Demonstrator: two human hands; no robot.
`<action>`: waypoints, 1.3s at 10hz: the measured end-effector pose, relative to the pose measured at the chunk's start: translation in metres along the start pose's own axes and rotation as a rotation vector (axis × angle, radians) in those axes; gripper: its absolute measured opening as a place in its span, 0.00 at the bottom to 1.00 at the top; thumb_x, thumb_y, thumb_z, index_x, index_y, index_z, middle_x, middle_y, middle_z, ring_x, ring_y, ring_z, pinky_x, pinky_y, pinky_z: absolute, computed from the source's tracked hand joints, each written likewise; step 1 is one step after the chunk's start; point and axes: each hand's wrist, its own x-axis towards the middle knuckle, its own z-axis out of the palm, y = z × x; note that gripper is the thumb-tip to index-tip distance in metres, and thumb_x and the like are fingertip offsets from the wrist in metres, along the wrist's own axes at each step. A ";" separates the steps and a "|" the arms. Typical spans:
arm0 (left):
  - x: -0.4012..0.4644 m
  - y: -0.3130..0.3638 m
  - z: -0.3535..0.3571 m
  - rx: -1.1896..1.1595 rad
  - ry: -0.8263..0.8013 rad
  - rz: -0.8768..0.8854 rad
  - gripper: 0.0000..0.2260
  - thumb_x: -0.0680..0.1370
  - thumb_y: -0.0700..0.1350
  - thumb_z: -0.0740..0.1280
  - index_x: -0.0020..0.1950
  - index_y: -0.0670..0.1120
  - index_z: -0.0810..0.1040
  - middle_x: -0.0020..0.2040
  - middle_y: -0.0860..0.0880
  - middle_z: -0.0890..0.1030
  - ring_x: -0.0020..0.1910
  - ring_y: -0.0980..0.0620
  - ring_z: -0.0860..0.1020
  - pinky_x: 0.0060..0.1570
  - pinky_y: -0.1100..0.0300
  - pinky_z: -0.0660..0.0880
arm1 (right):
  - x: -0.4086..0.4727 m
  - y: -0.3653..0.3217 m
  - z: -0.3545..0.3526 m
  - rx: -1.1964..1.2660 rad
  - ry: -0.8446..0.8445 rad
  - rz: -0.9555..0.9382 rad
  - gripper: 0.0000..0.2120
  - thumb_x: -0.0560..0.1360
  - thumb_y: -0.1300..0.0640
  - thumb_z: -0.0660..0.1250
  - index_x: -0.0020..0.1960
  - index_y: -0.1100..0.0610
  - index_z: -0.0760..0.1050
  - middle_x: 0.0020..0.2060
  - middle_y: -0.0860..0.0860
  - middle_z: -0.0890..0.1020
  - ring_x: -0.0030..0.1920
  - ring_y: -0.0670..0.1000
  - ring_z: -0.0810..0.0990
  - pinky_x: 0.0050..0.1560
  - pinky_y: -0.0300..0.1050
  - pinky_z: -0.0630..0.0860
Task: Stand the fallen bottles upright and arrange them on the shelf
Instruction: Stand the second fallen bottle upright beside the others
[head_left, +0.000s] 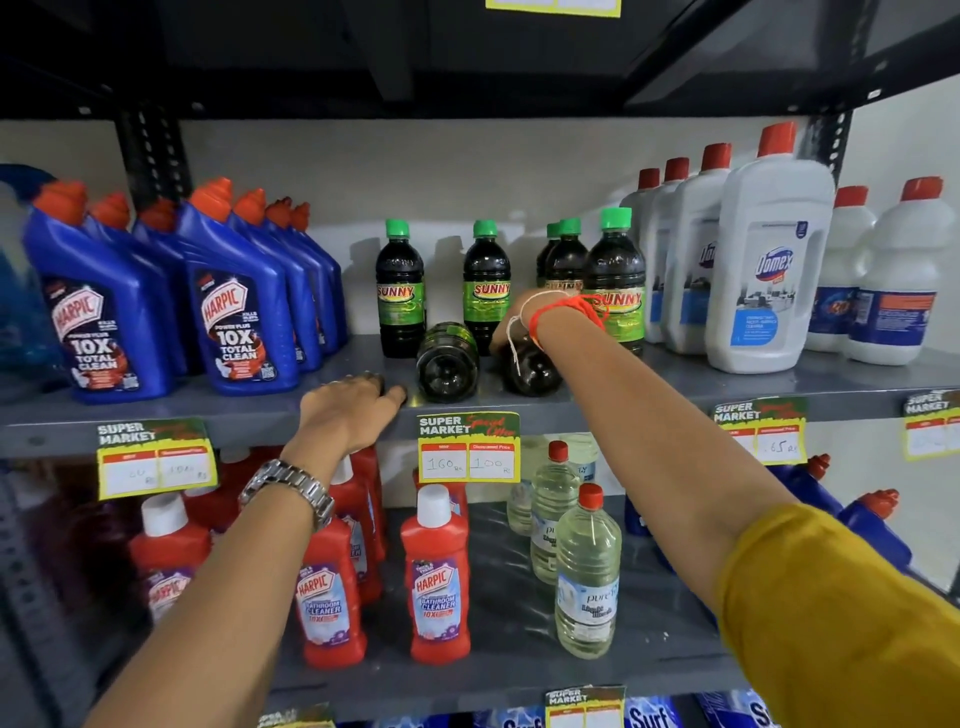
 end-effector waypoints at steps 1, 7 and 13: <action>0.001 0.000 0.001 0.013 0.008 -0.003 0.26 0.76 0.60 0.46 0.60 0.47 0.74 0.64 0.43 0.76 0.61 0.43 0.74 0.45 0.53 0.66 | 0.000 0.002 0.003 0.030 -0.014 0.003 0.25 0.70 0.50 0.68 0.63 0.62 0.74 0.62 0.61 0.77 0.64 0.63 0.74 0.62 0.55 0.71; 0.005 -0.004 0.007 0.058 0.051 0.053 0.25 0.76 0.58 0.44 0.59 0.49 0.75 0.62 0.46 0.77 0.58 0.44 0.75 0.41 0.54 0.63 | -0.017 0.006 -0.014 0.392 0.657 -0.048 0.42 0.59 0.45 0.77 0.63 0.62 0.62 0.48 0.56 0.81 0.52 0.61 0.80 0.50 0.52 0.75; 0.005 -0.009 0.012 0.253 0.088 0.160 0.28 0.72 0.54 0.41 0.63 0.51 0.73 0.59 0.46 0.76 0.55 0.44 0.75 0.29 0.59 0.53 | -0.020 0.024 0.031 0.304 0.680 -0.062 0.55 0.57 0.32 0.73 0.71 0.63 0.57 0.63 0.59 0.72 0.63 0.60 0.74 0.57 0.55 0.76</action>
